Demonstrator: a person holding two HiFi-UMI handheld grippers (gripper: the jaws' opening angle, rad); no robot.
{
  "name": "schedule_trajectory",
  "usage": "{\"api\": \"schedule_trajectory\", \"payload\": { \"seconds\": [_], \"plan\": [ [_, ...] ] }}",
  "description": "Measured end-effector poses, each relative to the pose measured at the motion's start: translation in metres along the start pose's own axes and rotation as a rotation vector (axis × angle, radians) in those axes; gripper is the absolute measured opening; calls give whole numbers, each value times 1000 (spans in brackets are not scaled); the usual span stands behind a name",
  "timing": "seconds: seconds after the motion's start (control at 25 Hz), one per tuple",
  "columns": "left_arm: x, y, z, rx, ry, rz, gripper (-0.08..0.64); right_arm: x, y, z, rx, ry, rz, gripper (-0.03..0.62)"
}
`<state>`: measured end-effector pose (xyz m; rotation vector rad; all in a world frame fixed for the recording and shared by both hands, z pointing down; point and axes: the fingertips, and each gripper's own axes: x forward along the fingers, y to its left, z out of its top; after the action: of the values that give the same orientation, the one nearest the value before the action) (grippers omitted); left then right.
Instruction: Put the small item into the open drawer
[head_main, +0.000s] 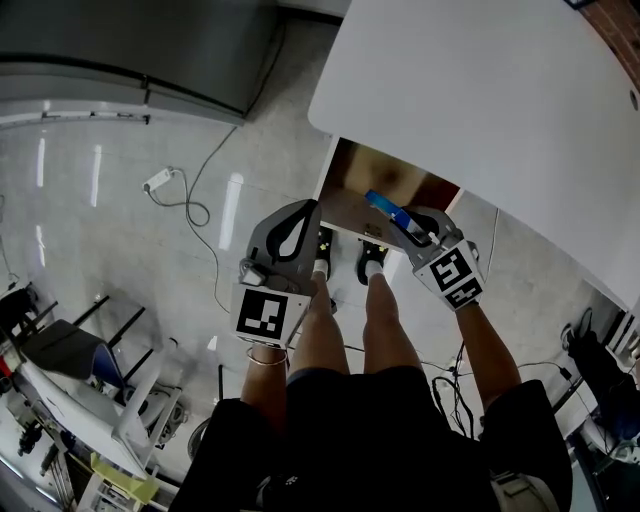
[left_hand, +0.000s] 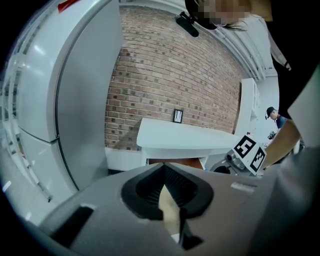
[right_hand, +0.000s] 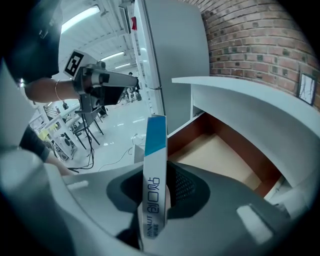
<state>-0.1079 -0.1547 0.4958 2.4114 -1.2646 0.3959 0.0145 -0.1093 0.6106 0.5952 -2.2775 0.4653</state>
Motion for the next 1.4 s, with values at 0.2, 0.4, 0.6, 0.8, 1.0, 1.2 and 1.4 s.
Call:
{"api": "schedule_trajectory", "payload": {
  "seconds": [0.2,0.4,0.6,0.8,1.0,1.2,1.4],
  "plan": [
    [3,5,-12,-17,4,9,-3,15,3,-6,7,15,14,86],
    [8,4,-22,-21,8,5,-3,28,3,-13,25,24,21,86],
    [9,5,-26,-26,6,6,-3,34,0,-19,6,46,27,87],
    [11,10,-32,-34,14,16,-3,43,-3,-26,-17,78,35,87],
    [11,13,-38,-38,16,18,-3,55,0,-35,-33,112,49,87],
    [13,14,-47,-48,17,15,-3,67,3,-45,-55,150,58,87],
    [13,19,-53,-52,21,21,-3,79,1,-53,-69,187,61,89]
  ]
}}
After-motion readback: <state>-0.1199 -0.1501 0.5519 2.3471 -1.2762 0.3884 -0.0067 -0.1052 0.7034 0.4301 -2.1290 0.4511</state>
